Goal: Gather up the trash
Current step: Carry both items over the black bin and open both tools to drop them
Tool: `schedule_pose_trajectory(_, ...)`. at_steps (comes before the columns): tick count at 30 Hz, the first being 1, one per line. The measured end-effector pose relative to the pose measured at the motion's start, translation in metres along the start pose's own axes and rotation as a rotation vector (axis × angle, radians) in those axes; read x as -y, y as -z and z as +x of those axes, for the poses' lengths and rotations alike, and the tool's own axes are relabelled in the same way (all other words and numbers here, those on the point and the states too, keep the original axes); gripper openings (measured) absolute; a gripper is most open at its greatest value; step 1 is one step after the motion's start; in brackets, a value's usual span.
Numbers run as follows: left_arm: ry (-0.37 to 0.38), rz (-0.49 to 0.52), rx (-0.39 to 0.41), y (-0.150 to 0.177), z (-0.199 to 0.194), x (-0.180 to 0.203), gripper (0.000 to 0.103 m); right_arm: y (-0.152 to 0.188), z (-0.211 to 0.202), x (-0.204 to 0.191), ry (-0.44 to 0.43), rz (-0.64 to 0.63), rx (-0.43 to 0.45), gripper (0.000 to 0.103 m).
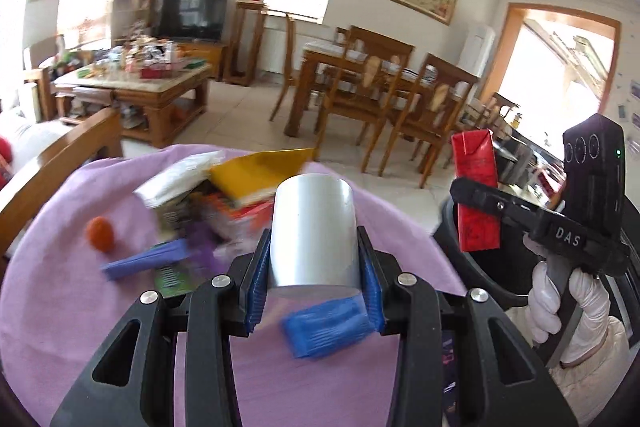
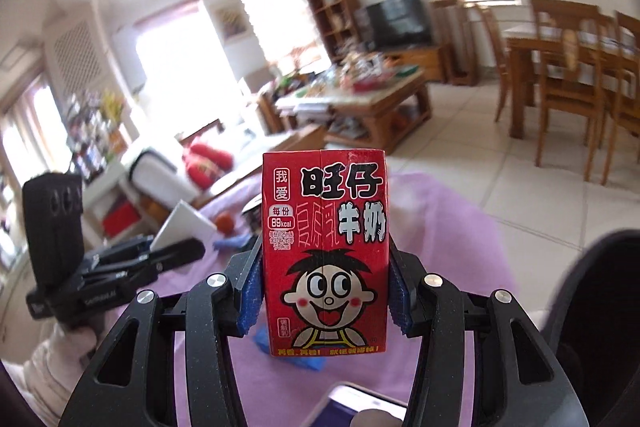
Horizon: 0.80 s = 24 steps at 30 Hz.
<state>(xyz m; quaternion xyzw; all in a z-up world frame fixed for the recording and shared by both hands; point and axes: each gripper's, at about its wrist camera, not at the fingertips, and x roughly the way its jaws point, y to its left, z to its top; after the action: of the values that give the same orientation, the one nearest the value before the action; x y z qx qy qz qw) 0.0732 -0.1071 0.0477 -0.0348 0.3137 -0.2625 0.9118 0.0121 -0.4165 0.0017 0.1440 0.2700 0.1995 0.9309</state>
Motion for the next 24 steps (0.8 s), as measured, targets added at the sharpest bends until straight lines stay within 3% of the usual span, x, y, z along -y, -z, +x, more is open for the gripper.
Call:
schedule_pose_trajectory(6, 0.121, 0.127, -0.032, -0.008, 0.049, 0.099, 0.039, 0.009, -0.088, 0.087, 0.131, 0.124, 0.118, 0.050)
schedule_pose_trajectory(12, 0.232, 0.224, -0.087, 0.001, 0.101, 0.185, 0.039, 0.040, -0.158, 0.171, 0.270, 0.233, 0.192, 0.051)
schedule_pose_trajectory(17, 0.265, 0.275, -0.162, 0.012, 0.139, 0.222, 0.039, 0.064, -0.174, 0.221, 0.335, 0.291, 0.183, 0.051)
schedule_pose_trajectory(24, 0.219, 0.292, -0.236, 0.013, 0.176, 0.230, 0.039, 0.078, -0.154, 0.251, 0.343, 0.349, 0.171, 0.051)
